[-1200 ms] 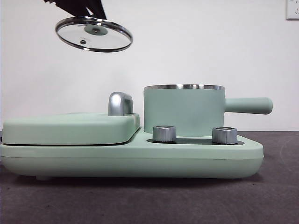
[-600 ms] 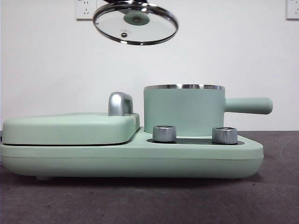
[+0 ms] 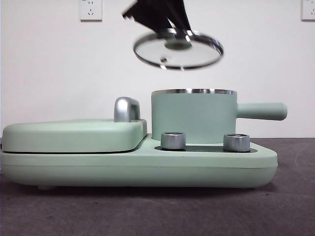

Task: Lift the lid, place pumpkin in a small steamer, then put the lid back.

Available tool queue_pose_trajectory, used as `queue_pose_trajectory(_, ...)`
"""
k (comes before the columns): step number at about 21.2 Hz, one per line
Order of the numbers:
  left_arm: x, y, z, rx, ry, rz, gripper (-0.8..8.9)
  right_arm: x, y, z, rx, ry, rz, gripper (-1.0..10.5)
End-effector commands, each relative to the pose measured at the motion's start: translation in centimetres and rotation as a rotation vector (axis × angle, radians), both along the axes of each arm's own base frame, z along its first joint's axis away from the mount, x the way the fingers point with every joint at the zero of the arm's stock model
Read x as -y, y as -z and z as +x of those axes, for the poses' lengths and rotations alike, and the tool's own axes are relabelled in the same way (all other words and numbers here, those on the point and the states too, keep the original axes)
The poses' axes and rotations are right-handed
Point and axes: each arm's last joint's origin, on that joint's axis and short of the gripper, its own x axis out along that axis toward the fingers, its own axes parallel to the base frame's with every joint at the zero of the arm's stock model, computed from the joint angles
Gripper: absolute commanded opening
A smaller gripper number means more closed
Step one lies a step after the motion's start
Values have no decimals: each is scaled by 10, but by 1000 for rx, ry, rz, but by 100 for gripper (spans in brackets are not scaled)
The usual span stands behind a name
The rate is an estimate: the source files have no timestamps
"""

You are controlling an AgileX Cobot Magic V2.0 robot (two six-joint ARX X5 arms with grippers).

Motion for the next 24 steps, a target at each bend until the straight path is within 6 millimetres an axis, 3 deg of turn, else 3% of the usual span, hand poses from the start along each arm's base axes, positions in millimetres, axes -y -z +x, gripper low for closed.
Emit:
queue_pose_trajectory(1, 19, 3, 4, 76, 65, -18, 18, 1, -4, -1, 12, -2, 24, 546)
queue_pose_trajectory(7, 38, 23, 15, 88, 84, -23, 18, 1, -4, -1, 12, -2, 24, 546)
queue_pose_trajectory(17, 40, 42, 25, 67, 82, 25, 18, 0, -4, -1, 5, 5, 39, 546)
queue_pose_trajectory(24, 35, 44, 29, 52, 72, 42, 18, 0, -5, -1, -3, 11, 50, 546)
